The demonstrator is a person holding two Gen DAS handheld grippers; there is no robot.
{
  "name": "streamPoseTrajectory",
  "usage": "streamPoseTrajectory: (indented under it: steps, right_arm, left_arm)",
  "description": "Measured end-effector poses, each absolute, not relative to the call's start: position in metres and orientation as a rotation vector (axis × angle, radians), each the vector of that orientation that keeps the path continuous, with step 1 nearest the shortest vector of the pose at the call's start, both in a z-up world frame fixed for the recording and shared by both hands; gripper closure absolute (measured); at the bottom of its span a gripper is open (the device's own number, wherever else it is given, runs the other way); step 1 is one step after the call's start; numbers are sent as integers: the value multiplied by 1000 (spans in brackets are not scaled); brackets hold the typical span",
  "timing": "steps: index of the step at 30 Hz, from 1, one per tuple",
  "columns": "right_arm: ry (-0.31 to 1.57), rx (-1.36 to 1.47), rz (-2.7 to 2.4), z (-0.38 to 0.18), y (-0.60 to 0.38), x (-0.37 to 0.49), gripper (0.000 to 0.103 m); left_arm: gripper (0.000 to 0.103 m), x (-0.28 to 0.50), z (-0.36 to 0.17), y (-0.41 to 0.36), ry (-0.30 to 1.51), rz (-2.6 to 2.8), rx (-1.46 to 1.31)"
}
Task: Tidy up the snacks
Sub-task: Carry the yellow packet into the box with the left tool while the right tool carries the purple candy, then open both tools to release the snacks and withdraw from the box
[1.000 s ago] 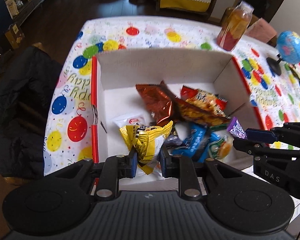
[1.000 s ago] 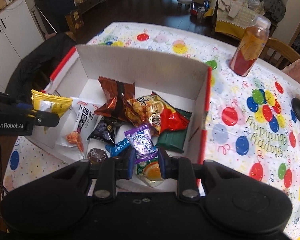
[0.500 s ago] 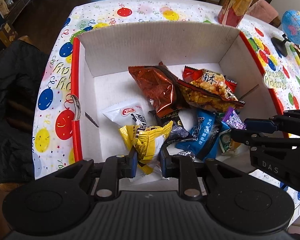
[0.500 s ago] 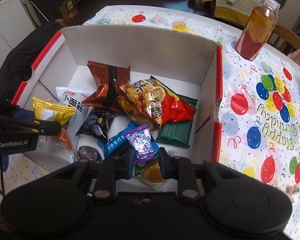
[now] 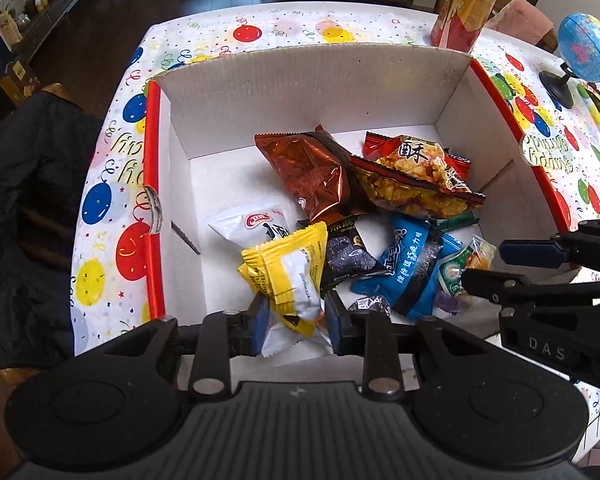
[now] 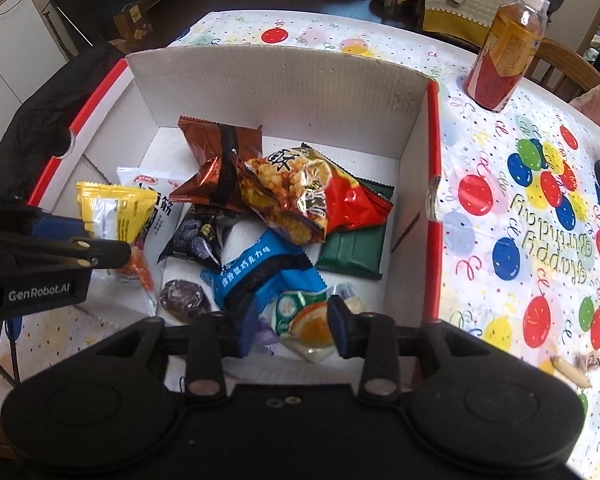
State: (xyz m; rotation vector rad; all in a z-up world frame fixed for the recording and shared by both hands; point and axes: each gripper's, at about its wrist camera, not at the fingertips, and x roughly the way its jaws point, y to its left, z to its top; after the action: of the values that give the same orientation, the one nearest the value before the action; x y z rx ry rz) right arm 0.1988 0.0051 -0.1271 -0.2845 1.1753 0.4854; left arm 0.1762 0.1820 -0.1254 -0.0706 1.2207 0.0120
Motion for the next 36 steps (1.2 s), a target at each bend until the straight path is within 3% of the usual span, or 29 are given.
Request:
streamPoseTrajectory:
  steps: [2,3,6,11,15,20,36]
  right_arm:
    - [1170,-286,485,-124,4,195,53]
    - [1168,-284,486,-122,4,193,48]
    - [1152,-283,480,-115,2,189,32]
    - [1122,-280,454,-104,-1,182,18]
    - [1101,-266,448,-95,-6,176,12]
    - [1070,-249,441,-83,-12,166,1]
    - [963,-165,473,-41,-38,119,0]
  left_arm:
    - [54,173,-122,182,1205,8,-76]
    - [50,171,-119,182,1196,4,-81]
    - [47,167,-113,180,1182,-1,-83]
    - [36,159,-102,181,1142,2,-91]
    - [34,153,-94,182,1118,-8,-108]
    - [17,142,-83,183,1073,-20,-128]
    - [12,97,-44,169,942,-75,-136]
